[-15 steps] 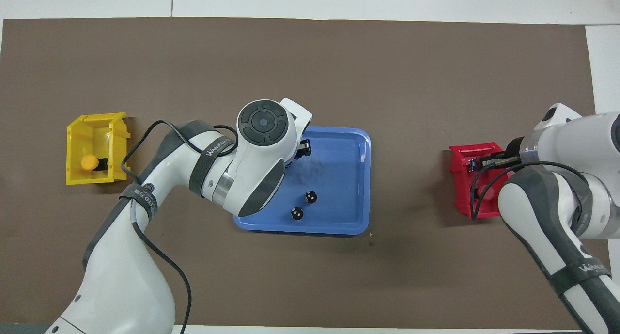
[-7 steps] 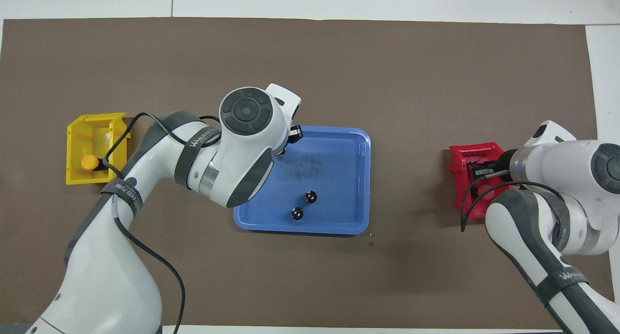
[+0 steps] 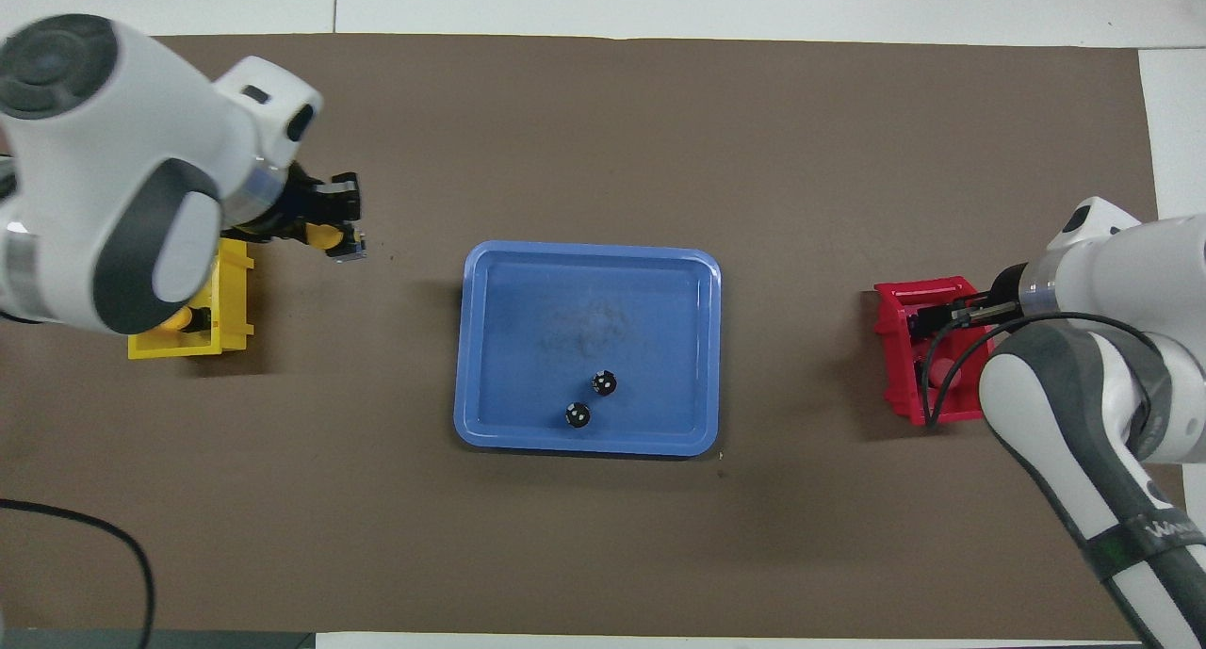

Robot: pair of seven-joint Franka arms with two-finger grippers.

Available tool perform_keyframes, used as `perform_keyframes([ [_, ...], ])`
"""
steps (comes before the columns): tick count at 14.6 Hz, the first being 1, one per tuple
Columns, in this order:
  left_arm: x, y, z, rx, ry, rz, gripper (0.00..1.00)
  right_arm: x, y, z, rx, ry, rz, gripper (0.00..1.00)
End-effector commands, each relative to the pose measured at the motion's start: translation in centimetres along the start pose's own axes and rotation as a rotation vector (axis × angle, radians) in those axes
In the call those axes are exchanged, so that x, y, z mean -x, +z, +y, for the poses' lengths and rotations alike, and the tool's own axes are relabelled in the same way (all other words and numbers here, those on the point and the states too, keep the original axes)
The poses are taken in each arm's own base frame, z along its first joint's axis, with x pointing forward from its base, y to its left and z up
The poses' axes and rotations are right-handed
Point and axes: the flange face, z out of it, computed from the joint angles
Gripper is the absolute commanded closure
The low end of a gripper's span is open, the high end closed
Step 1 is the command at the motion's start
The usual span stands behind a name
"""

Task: Sort red and yellow buttons by color
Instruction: 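Drop the yellow button in the yellow bin while the right gripper withdraws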

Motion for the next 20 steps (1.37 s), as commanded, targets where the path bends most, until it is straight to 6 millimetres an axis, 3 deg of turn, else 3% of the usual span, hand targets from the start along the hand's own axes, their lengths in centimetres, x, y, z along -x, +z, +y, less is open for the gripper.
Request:
perform_keyframes([
  [1,0.5,1.3,-4.7,-0.014,0.121,-0.016,0.99,-0.5,-5.5,0.5,-0.026,-0.008,-0.031,0.01],
  [3,0.5,2.6,-6.9,-0.018,0.088,0.016,0.99,0.1,-8.7,1.4,-0.016,0.003,-0.066,0.01],
  [6,0.9,4.8,-9.2,-0.021,0.038,0.043,0.99,1.2,-11.4,3.1,-0.003,0.035,-0.094,0.01],
  [10,0.8,6.9,-10.3,-0.029,0.022,0.064,0.99,1.1,-11.5,5.5,0.048,0.099,-0.07,0.01],
  [13,0.0,10.9,-9.9,-0.045,0.03,0.102,0.99,0.2,-10.5,4.6,0.053,0.083,-0.093,0.01],
  [14,-0.4,11.4,-9.8,-0.05,0.033,0.117,0.99,0.0,-11.1,5.7,0.056,0.101,-0.08,0.0],
  [16,-0.5,12.1,-9.8,-0.051,0.035,0.114,0.98,0.1,-12.0,5.7,0.06,0.103,-0.065,0.0],
  [17,-0.4,12.5,-9.8,-0.05,0.036,0.106,0.94,0.3,-12.3,5.6,0.059,0.105,-0.06,0.0],
  [19,-0.2,12.6,-10.0,-0.05,0.03,0.106,0.64,0.4,-12.6,5.3,0.054,0.121,-0.058,0.0],
  [20,-0.3,12.5,-10.1,-0.05,0.028,0.105,0.55,0.5,-12.7,5.1,0.051,0.133,-0.057,0.0],
])
